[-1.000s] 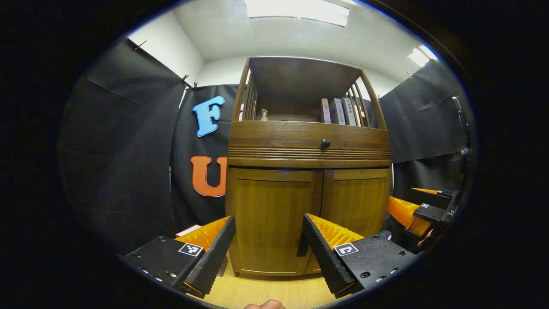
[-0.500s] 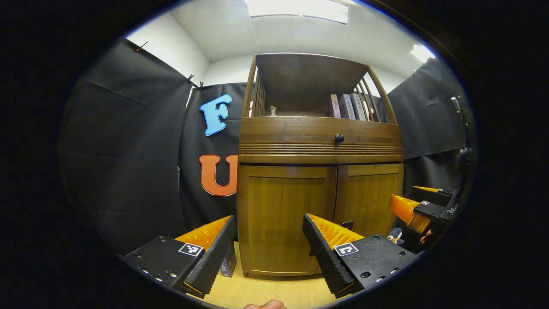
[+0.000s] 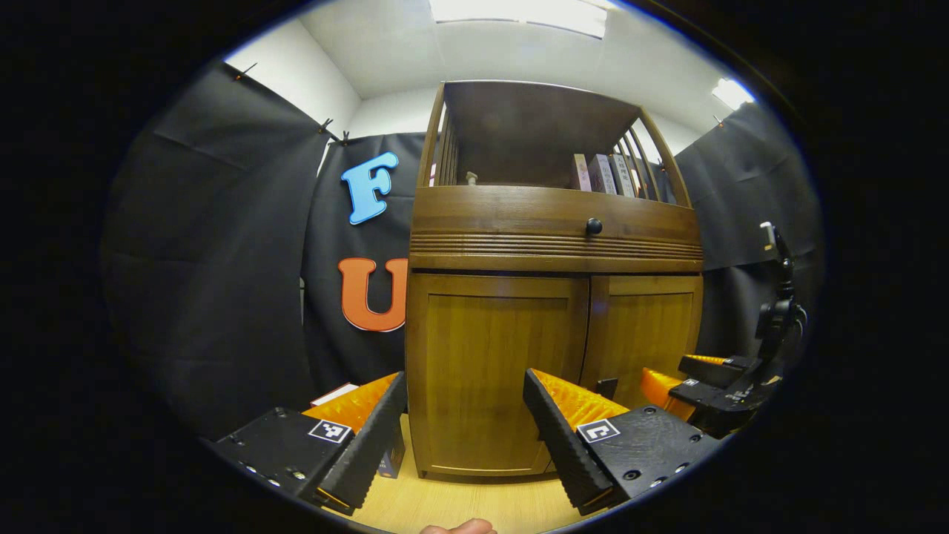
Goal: Open the right door of the double-door shoe cabinet with the right hand, and open the left door with the left hand.
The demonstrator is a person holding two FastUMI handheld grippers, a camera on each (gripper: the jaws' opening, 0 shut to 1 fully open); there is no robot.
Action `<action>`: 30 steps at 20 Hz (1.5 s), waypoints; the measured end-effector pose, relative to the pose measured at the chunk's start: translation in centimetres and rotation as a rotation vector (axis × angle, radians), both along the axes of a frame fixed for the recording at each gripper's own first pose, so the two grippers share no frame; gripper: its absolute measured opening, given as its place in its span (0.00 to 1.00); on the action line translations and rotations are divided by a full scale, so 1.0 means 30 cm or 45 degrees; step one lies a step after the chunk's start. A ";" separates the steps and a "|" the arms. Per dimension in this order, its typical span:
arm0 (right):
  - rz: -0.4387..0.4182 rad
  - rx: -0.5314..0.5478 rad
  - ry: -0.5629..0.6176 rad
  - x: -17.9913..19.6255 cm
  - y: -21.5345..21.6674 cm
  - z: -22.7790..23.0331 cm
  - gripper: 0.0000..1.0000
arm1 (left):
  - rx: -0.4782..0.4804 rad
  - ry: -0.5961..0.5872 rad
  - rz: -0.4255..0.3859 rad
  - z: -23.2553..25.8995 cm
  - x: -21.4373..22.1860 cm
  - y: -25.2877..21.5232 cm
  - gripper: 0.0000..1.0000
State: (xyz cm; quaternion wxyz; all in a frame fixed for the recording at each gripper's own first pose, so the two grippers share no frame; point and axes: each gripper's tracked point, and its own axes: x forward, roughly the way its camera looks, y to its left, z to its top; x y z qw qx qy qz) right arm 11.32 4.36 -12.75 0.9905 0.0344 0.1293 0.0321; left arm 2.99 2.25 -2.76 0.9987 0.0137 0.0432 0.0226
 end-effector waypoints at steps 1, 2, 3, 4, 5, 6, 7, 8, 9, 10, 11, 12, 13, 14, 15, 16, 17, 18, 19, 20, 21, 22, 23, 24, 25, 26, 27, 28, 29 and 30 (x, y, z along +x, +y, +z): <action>0.010 0.003 0.026 0.014 0.018 -0.032 1.00 | 0.002 0.001 -0.002 0.001 -0.002 -0.001 1.00; 0.015 0.008 0.050 0.031 0.030 -0.057 0.99 | 0.006 0.002 -0.001 -0.001 0.000 0.003 0.95; 0.028 0.015 0.072 0.044 0.050 -0.082 0.99 | 0.009 0.004 0.002 -0.006 0.004 0.010 0.95; 0.033 0.027 0.092 0.058 0.064 -0.108 0.98 | 0.012 0.008 0.004 -0.011 0.008 0.019 1.00; 0.034 0.051 0.100 0.072 0.076 -0.130 0.98 | 0.015 0.014 0.007 -0.019 0.016 0.026 0.95; 0.027 0.074 0.114 0.085 0.083 -0.147 0.96 | 0.021 0.023 0.008 -0.028 0.017 0.036 1.00; 0.015 0.080 0.137 0.096 0.083 -0.180 0.95 | 0.029 0.026 0.016 -0.034 0.012 0.050 1.00; 0.007 0.073 0.160 0.116 0.084 -0.203 0.91 | 0.035 0.028 0.023 -0.040 0.012 0.064 0.84; -0.001 0.065 0.176 0.133 0.088 -0.222 0.89 | 0.035 0.033 0.027 -0.047 0.012 0.068 0.95; 0.006 0.062 0.187 0.146 0.092 -0.235 0.86 | 0.030 0.038 0.028 -0.054 0.015 0.070 0.95; 0.000 0.068 0.200 0.154 0.091 -0.250 0.84 | 0.026 0.039 0.032 -0.057 0.014 0.076 0.95; 0.002 0.082 0.208 0.163 0.095 -0.260 0.77 | 0.021 0.040 0.032 -0.058 0.015 0.078 0.95; -0.002 0.085 0.223 0.166 0.091 -0.276 0.78 | 0.020 0.040 0.035 -0.063 0.016 0.082 0.95; -0.006 0.078 0.233 0.173 0.087 -0.289 0.74 | 0.021 0.041 0.037 -0.067 0.018 0.085 0.95; -0.010 0.072 0.234 0.176 0.086 -0.299 0.71 | 0.021 0.045 0.037 -0.071 0.020 0.086 1.00; -0.011 0.067 0.233 0.180 0.085 -0.301 0.65 | 0.021 0.052 0.037 -0.077 0.022 0.086 0.95; -0.013 0.062 0.236 0.183 0.085 -0.302 0.65 | 0.020 0.058 0.035 -0.083 0.019 0.084 0.95; -0.014 0.059 0.247 0.185 0.087 -0.307 0.65 | 0.018 0.061 0.033 -0.087 0.021 0.084 0.95; -0.019 0.054 0.260 0.187 0.085 -0.312 0.66 | 0.017 0.064 0.030 -0.093 0.024 0.083 0.95; -0.027 0.055 0.262 0.183 0.081 -0.308 0.65 | 0.017 0.067 0.027 -0.095 0.025 0.081 0.95; -0.030 0.058 0.259 0.187 0.084 -0.309 0.65 | 0.018 0.065 0.026 -0.093 0.022 0.080 0.95; -0.037 0.053 0.258 0.192 0.078 -0.311 0.65 | 0.019 0.065 0.026 -0.093 0.022 0.080 0.95; -0.048 0.050 0.257 0.194 0.073 -0.311 0.65 | 0.019 0.067 0.025 -0.097 0.021 0.082 0.95; -0.066 0.058 0.269 0.197 0.065 -0.314 0.60 | 0.017 0.072 0.023 -0.100 0.021 0.082 0.95; -0.057 0.095 0.284 0.195 0.079 -0.314 0.56 | 0.015 0.077 0.021 -0.109 0.022 0.081 0.95; -0.054 0.131 0.304 0.188 0.090 -0.310 0.51 | 0.016 0.079 0.021 -0.110 0.022 0.082 0.95; -0.054 0.158 0.316 0.183 0.101 -0.309 0.48 | 0.016 0.077 0.020 -0.104 0.018 0.080 0.95; -0.059 0.160 0.309 0.185 0.103 -0.301 0.42 | 0.016 0.072 0.018 -0.099 0.017 0.077 0.95; -0.062 0.144 0.306 0.190 0.097 -0.309 0.41 | 0.017 0.070 0.014 -0.096 0.015 0.074 0.95; -0.059 0.123 0.302 0.193 0.095 -0.317 0.38 | 0.017 0.069 0.008 -0.095 0.014 0.068 0.95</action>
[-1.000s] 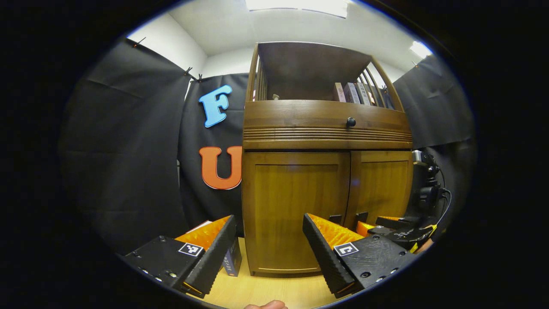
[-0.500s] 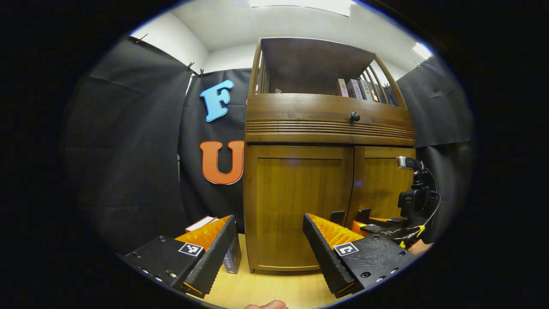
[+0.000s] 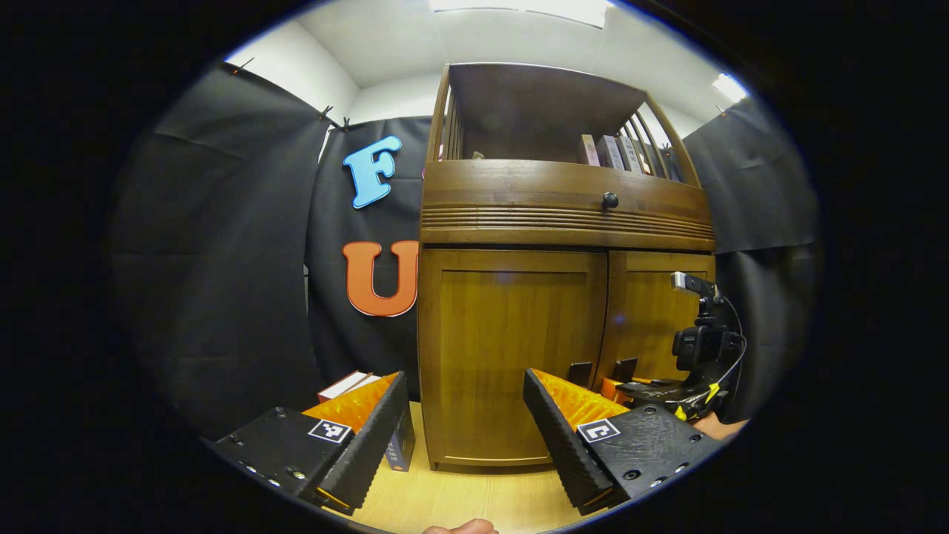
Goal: Open the right door of the double-door shoe cabinet with the right hand, and open the left door with the left hand.
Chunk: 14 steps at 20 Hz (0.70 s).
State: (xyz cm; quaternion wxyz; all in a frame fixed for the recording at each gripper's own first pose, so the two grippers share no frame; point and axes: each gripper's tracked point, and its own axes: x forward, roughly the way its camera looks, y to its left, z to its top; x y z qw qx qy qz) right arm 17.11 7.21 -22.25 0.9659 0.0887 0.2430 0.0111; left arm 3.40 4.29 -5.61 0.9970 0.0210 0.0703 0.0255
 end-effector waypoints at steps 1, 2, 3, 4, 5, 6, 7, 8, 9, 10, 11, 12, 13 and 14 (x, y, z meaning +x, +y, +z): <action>0.004 -0.008 -0.001 0.001 0.000 -0.003 0.36 | 0.000 0.003 -0.007 -0.007 0.002 -0.005 0.95; 0.007 0.001 0.005 -0.004 0.000 -0.002 0.33 | 0.002 0.008 -0.011 -0.007 -0.001 -0.011 0.94; 0.005 0.019 0.011 -0.010 0.006 0.004 0.33 | 0.003 0.012 -0.017 -0.011 -0.004 -0.017 0.94; 0.007 0.026 0.014 -0.015 0.009 0.009 0.31 | 0.005 0.017 -0.021 -0.013 -0.008 -0.022 0.95; 0.012 0.025 0.016 -0.017 0.008 0.008 0.31 | 0.005 0.018 -0.026 -0.015 -0.009 -0.029 0.95; 0.021 0.020 0.017 -0.023 0.004 0.008 0.31 | 0.005 0.019 -0.031 -0.015 -0.010 -0.034 0.95; 0.030 0.018 0.018 -0.037 0.001 0.006 0.31 | 0.007 0.020 -0.037 -0.017 -0.009 -0.043 0.95; 0.038 0.017 0.016 -0.052 -0.001 0.008 0.31 | 0.010 0.027 -0.040 -0.021 -0.007 -0.049 0.95; 0.045 0.018 0.017 -0.062 -0.002 0.012 0.31 | 0.012 0.033 -0.044 -0.023 -0.007 -0.056 0.95; 0.049 0.017 0.019 -0.074 -0.004 0.015 0.31 | 0.011 0.039 -0.050 -0.025 -0.007 -0.066 0.95; 0.053 0.012 0.021 -0.086 -0.007 0.017 0.31 | 0.005 0.044 -0.060 -0.027 -0.012 -0.081 0.95; 0.059 0.005 0.023 -0.096 -0.012 0.019 0.31 | -0.004 0.047 -0.071 -0.029 -0.014 -0.099 0.95; 0.064 0.003 0.021 -0.107 -0.020 0.021 0.31 | -0.009 0.050 -0.082 -0.032 -0.018 -0.119 0.95; 0.070 0.004 0.020 -0.121 -0.024 0.024 0.31 | -0.008 0.055 -0.092 -0.037 -0.021 -0.134 0.95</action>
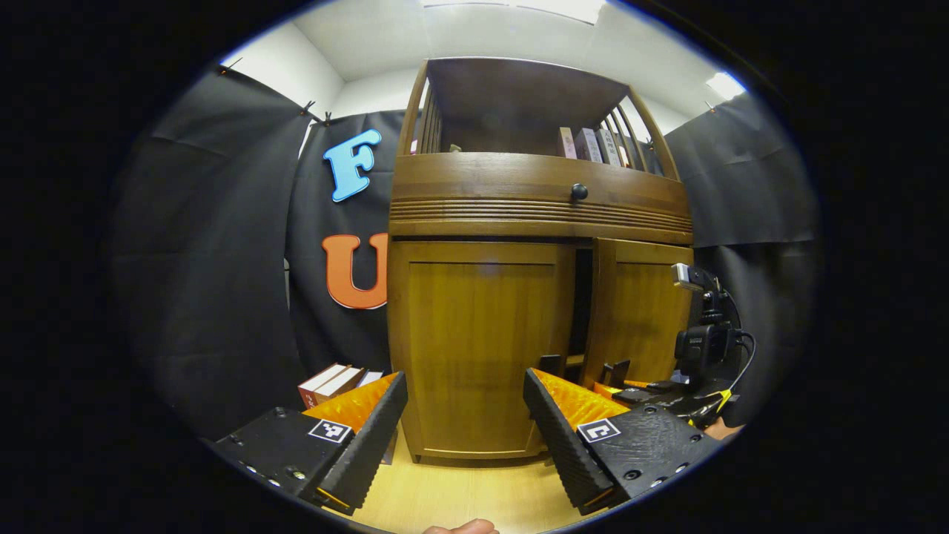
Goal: Open the right door of the double-door shoe cabinet with the right hand, and open the left door with the left hand.
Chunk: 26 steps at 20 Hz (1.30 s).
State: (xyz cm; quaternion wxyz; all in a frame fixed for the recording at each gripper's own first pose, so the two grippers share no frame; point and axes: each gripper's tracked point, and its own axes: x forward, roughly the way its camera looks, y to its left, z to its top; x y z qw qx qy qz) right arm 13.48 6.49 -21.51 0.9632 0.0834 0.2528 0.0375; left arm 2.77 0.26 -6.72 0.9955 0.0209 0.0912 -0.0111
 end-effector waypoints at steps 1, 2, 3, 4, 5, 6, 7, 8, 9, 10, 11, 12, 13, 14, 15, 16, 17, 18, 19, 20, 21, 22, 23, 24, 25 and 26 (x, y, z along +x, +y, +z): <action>0.007 0.002 -0.001 -0.014 -0.005 0.006 0.31 | 0.005 0.004 -0.009 -0.004 -0.003 -0.012 0.95; 0.012 0.004 -0.002 -0.025 -0.009 0.009 0.31 | 0.008 0.006 -0.018 -0.008 -0.004 -0.028 0.95; 0.017 0.005 -0.005 -0.036 -0.011 0.011 0.30 | 0.009 0.005 -0.028 -0.005 -0.011 -0.044 0.95; 0.022 0.005 -0.008 -0.046 -0.013 0.015 0.30 | 0.009 0.007 -0.037 -0.005 -0.016 -0.060 0.95; 0.024 0.003 -0.012 -0.055 -0.021 0.019 0.30 | 0.008 0.007 -0.045 -0.004 -0.021 -0.076 0.94; 0.026 0.000 -0.014 -0.061 -0.025 0.023 0.31 | 0.009 0.011 -0.050 -0.006 -0.027 -0.088 0.95; 0.027 -0.002 -0.014 -0.069 -0.027 0.020 0.31 | 0.010 0.012 -0.053 -0.006 -0.032 -0.095 0.95; 0.031 -0.001 -0.016 -0.079 -0.037 0.022 0.30 | 0.012 0.010 -0.054 -0.006 -0.037 -0.102 0.95; 0.038 -0.001 -0.021 -0.092 -0.034 0.021 0.30 | 0.013 0.010 -0.053 -0.009 -0.043 -0.107 0.95; 0.048 -0.003 -0.030 -0.100 -0.036 0.026 0.30 | 0.011 0.012 -0.052 -0.016 -0.048 -0.114 0.95; 0.054 -0.004 -0.035 -0.105 -0.038 0.029 0.30 | 0.005 0.021 -0.050 -0.026 -0.052 -0.118 0.95; 0.056 -0.002 -0.032 -0.112 -0.041 0.031 0.31 | -0.001 0.041 -0.049 -0.041 -0.057 -0.124 0.95; 0.054 0.003 -0.033 -0.122 -0.042 0.034 0.31 | -0.005 0.053 -0.047 -0.048 -0.063 -0.128 0.95; 0.054 0.007 -0.035 -0.129 -0.045 0.039 0.31 | -0.007 0.051 -0.045 -0.047 -0.069 -0.130 0.95; 0.054 0.005 -0.038 -0.139 -0.048 0.039 0.31 | -0.006 0.046 -0.041 -0.042 -0.071 -0.135 0.95; 0.059 -0.001 -0.046 -0.149 -0.056 0.042 0.30 | -0.006 0.044 -0.038 -0.041 -0.073 -0.140 0.95; 0.072 -0.015 -0.059 -0.160 -0.066 0.040 0.30 | -0.009 0.043 -0.040 -0.045 -0.075 -0.147 0.95; 0.075 -0.018 -0.062 -0.171 -0.076 0.043 0.30 | -0.017 0.045 -0.047 -0.048 -0.076 -0.160 0.95; 0.074 -0.014 -0.063 -0.184 -0.087 0.046 0.31 | -0.024 0.053 -0.054 -0.052 -0.080 -0.175 0.95; 0.070 -0.009 -0.063 -0.198 -0.097 0.048 0.31 | -0.026 0.060 -0.060 -0.057 -0.083 -0.184 0.95; 0.065 -0.004 -0.063 -0.212 -0.110 0.050 0.31 | -0.024 0.065 -0.065 -0.062 -0.084 -0.193 0.95; 0.059 -0.003 -0.063 -0.224 -0.123 0.054 0.30 | -0.019 0.067 -0.071 -0.062 -0.086 -0.203 0.95; 0.053 -0.004 -0.065 -0.261 -0.156 0.046 0.30 | -0.015 0.069 -0.078 -0.065 -0.086 -0.215 0.95; 0.047 -0.006 -0.067 -0.275 -0.172 0.052 0.30 | -0.013 0.073 -0.086 -0.069 -0.087 -0.227 0.95; 0.046 -0.012 -0.065 -0.289 -0.185 0.053 0.30 | -0.013 0.077 -0.093 -0.074 -0.088 -0.237 0.95; 0.048 -0.018 -0.063 -0.308 -0.196 0.052 0.30 | -0.015 0.082 -0.100 -0.080 -0.088 -0.249 0.95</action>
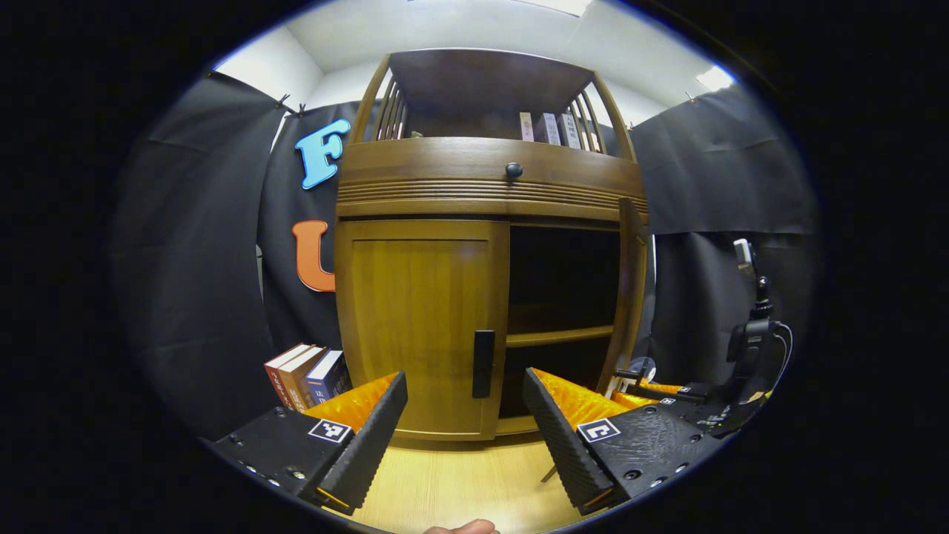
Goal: Open the right door of the double-door shoe cabinet with the right hand, and open the left door with the left hand.
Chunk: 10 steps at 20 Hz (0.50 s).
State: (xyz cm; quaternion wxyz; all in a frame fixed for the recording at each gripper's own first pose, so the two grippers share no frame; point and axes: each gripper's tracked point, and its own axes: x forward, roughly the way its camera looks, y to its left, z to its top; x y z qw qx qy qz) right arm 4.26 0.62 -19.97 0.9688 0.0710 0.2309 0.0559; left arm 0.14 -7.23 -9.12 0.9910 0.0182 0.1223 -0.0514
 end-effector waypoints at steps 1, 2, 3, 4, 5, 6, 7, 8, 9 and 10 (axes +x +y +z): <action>-0.001 0.000 0.003 -0.017 -0.013 -0.005 0.30 | -0.002 0.005 -0.006 -0.008 0.001 -0.012 0.95; -0.005 0.003 0.004 -0.025 -0.022 -0.005 0.28 | -0.002 0.008 -0.011 -0.013 0.002 -0.024 0.95; -0.009 0.002 0.004 -0.034 -0.035 -0.005 0.28 | 0.002 0.001 -0.017 -0.019 0.005 -0.035 0.95; -0.016 0.001 0.005 -0.047 -0.052 0.000 0.27 | 0.013 0.010 -0.020 -0.032 0.005 -0.044 0.95; -0.023 -0.002 0.004 -0.062 -0.071 0.001 0.27 | 0.022 0.025 -0.026 -0.054 0.002 -0.051 0.95; -0.030 -0.005 0.002 -0.072 -0.085 0.001 0.27 | 0.027 0.042 -0.035 -0.072 0.002 -0.063 0.95; -0.037 -0.007 -0.002 -0.084 -0.097 -0.004 0.27 | 0.032 0.050 -0.041 -0.080 -0.001 -0.070 0.95; -0.045 -0.015 -0.004 -0.098 -0.113 0.000 0.26 | 0.034 0.050 -0.046 -0.081 -0.001 -0.077 0.95; -0.054 -0.027 -0.006 -0.110 -0.131 0.001 0.25 | 0.035 0.052 -0.052 -0.079 -0.001 -0.086 0.95; -0.065 -0.041 -0.010 -0.119 -0.148 0.003 0.24 | 0.037 0.052 -0.057 -0.081 0.001 -0.089 0.84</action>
